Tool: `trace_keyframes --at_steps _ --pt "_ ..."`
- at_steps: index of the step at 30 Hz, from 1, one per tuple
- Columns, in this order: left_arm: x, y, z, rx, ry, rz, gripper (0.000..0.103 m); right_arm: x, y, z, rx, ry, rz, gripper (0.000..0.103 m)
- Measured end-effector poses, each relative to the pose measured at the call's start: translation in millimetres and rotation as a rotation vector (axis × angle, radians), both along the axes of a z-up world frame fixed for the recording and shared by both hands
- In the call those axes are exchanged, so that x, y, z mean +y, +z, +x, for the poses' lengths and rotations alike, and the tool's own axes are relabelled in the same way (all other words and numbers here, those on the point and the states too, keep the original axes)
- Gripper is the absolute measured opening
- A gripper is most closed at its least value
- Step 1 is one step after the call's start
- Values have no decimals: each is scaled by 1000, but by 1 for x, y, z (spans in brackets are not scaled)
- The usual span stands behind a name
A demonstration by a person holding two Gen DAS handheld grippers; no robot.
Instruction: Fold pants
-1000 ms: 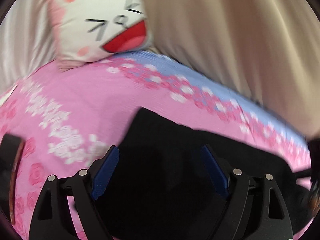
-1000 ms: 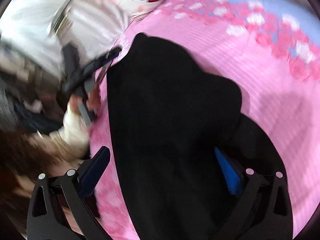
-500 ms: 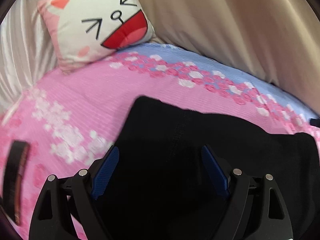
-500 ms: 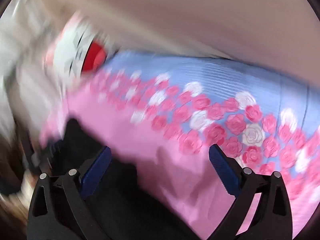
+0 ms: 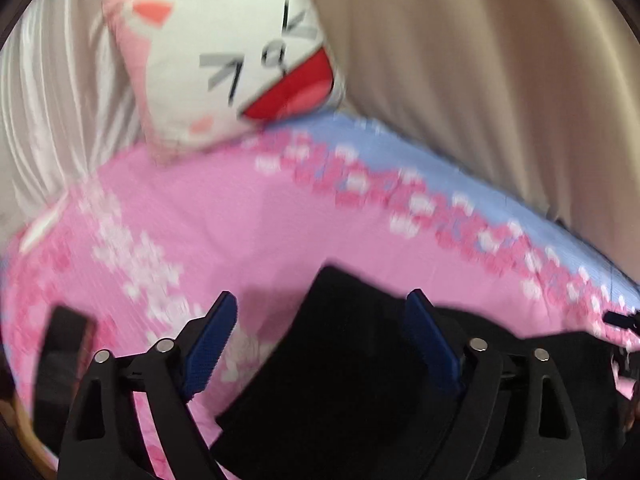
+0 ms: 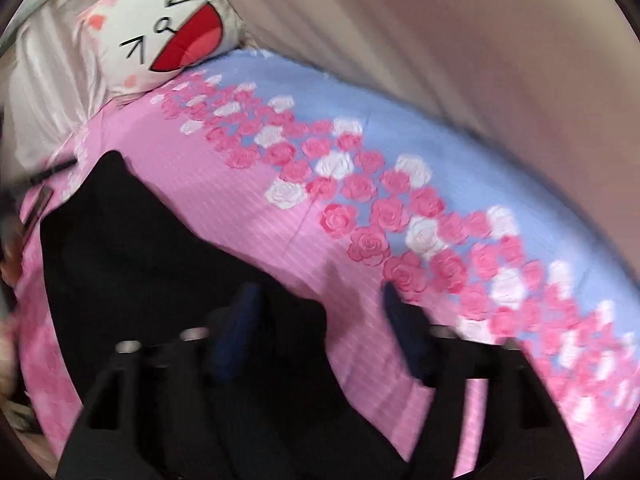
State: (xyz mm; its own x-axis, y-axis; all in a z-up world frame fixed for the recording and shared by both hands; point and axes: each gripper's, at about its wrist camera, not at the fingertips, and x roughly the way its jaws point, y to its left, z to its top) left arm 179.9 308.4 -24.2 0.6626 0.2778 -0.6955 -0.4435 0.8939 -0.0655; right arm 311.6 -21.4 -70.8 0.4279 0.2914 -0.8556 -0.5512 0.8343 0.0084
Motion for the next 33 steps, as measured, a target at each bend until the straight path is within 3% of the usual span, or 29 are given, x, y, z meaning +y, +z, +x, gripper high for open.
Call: trace_keyframes --at_steps 2,4,5,6,7,8,10,12,13,14,16,18,21,23,25,28,29,31,33 --pt "-1 -4 27 79 24 103 93 2 8 -5 -14 -10 50 77" --pt "7 -31 57 209 66 147 92 15 9 -8 -25 -1 94 66" --pt "14 -52 72 294 76 150 92 22 4 -12 -16 18 89 66" --pt "24 -67 76 317 85 140 97 26 -1 -16 -17 14 49 66" --pt "28 -66 73 271 111 173 98 21 -12 -17 -40 -30 -48 66" --pt "30 -65 72 275 129 205 98 7 -17 -17 -61 -100 -105 66" --pt "38 -62 75 325 217 313 93 -26 -5 -25 -67 -214 -36 66" --pt "46 -54 70 316 246 294 79 -43 15 -51 -80 -219 58 67" --pt "46 -43 63 285 229 238 70 -43 20 -70 -65 -180 84 67" --pt "37 -25 48 213 170 151 70 -42 20 -87 -45 -142 87 68" --pt "4 3 26 113 19 70 76 -42 2 -116 19 -120 24 68" --pt "-36 11 12 97 -133 37 87 -59 -33 -142 67 -164 -142 67" --pt "-93 -3 -5 143 -292 74 87 -99 -30 -175 46 -225 -37 70" --pt "-123 -17 -15 177 -349 81 87 -113 -16 -191 25 -289 -87 70" --pt "-146 -24 -23 176 -413 76 87 -136 3 -208 -36 -346 -56 71" --pt "-182 -57 -31 260 -470 232 87 -207 16 -231 -112 -539 -118 81" --pt "-185 -69 -33 303 -469 249 88 -238 18 -238 -119 -622 -133 81" --pt "-180 -71 -49 251 -445 231 89 -324 30 -263 -145 -843 -94 81" --pt "-176 -72 -55 260 -439 216 89 -399 42 -287 -162 -1023 -52 81"
